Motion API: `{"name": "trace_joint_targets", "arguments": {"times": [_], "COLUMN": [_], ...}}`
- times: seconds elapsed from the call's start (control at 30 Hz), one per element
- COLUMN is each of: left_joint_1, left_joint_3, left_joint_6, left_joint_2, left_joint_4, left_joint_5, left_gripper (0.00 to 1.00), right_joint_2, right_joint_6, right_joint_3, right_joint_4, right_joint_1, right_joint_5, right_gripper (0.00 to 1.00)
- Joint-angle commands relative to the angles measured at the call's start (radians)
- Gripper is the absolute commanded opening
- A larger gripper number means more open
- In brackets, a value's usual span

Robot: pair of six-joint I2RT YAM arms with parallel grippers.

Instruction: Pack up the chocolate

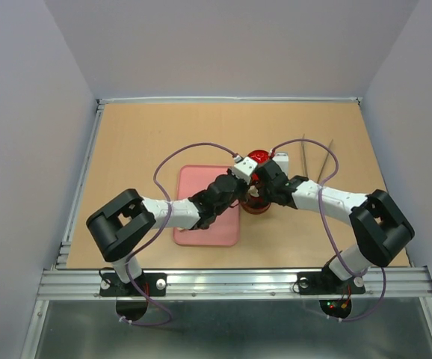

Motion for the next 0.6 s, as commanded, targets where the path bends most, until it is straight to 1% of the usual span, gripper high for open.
{"name": "trace_joint_targets", "arguments": {"times": [0.0, 0.1, 0.27, 0.43, 0.57], "left_joint_1": [-0.028, -0.031, -0.031, -0.031, -0.031], "left_joint_3": [-0.012, -0.029, -0.028, 0.005, 0.022], "left_joint_6": [-0.076, -0.137, -0.187, -0.233, -0.257], "left_joint_2": [0.001, 0.012, 0.048, 0.102, 0.125], "left_joint_4": [-0.027, -0.041, -0.067, -0.107, -0.135], "left_joint_5": [-0.035, -0.037, -0.067, -0.064, -0.069], "left_gripper": [0.00, 0.00, 0.00, 0.00, 0.00], "right_joint_2": [-0.060, -0.077, -0.101, -0.095, -0.072], "right_joint_6": [-0.025, -0.042, -0.071, -0.114, -0.183], "right_joint_3": [0.060, 0.080, 0.105, 0.149, 0.180], "right_joint_4": [0.043, 0.043, 0.043, 0.046, 0.108], "right_joint_1": [-0.004, -0.004, -0.002, -0.050, -0.130], "right_joint_5": [0.032, 0.012, 0.004, 0.001, -0.061], "right_gripper": [0.20, 0.28, 0.39, 0.39, 0.38]}}
